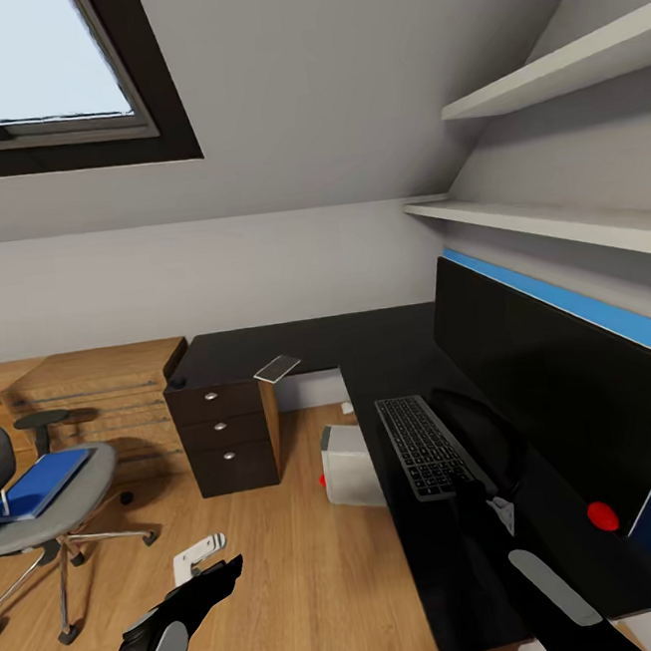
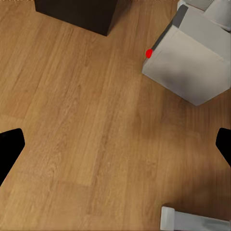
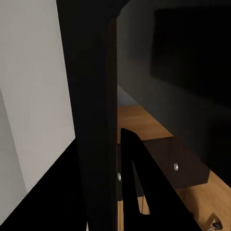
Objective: In the bedroom, organize the workspace by keeping the computer under the desk, ensuring the monitor is on the desk, placing the keyboard on the desk next to the monitor, placing the mouse on the desk next to the keyboard, moving the folder from the swivel chair onto the desk next to the mouse, stacking the notebook on top of the folder with the pen on top of the notebook, and positioning the swivel chair next to the desk.
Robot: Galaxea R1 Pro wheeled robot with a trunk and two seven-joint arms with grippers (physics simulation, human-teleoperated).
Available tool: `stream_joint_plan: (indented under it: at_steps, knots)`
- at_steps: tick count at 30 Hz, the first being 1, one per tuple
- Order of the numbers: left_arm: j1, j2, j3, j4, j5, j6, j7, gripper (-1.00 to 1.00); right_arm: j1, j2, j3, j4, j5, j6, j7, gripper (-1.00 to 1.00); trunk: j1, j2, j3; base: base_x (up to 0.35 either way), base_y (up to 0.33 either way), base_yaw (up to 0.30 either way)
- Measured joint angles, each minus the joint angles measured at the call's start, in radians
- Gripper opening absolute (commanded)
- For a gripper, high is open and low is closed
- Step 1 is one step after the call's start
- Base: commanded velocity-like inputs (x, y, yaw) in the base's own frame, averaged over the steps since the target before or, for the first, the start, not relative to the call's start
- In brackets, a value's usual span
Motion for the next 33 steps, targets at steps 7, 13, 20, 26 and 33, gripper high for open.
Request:
stream_joint_plan:
  at_steps: [7, 13, 20, 26, 33]
  knots:
    - [0.0, -0.001, -0.001, 0.0, 0.001, 0.0, 0.001, 1.0, 0.0, -0.001, 0.0, 0.0, 0.0, 0.001, -0.001, -1.0, 0.0, 0.0, 0.0, 0.219, -0.079, 0.0]
    - [0.0, -0.001, -0.001, 0.0, 0.003, 0.003, 0.0, 1.0, 0.0, -0.001, -0.001, 0.0, 0.0, 0.001, -0.001, -1.0, 0.0, 0.0, 0.0, 0.058, -0.053, 0.0]
    - [0.0, -0.002, -0.001, 0.0, 0.005, 0.004, 0.0, 1.0, 0.0, -0.002, 0.0, -0.001, 0.001, 0.001, -0.012, -1.0, 0.0, 0.0, 0.0, 0.004, -0.004, 0.0]
    - [0.0, -0.002, -0.001, 0.0, 0.005, 0.004, 0.0, 1.0, 0.0, -0.002, 0.0, -0.001, 0.001, 0.001, -0.019, -1.0, 0.0, 0.0, 0.0, 0.0, 0.0, 0.0]
    - [0.0, -0.002, -0.001, 0.0, 0.005, 0.004, 0.0, 1.0, 0.0, -0.003, 0.0, -0.001, -0.001, 0.002, -0.018, 1.0, 0.0, 0.0, 0.0, 0.0, 0.0, 0.0]
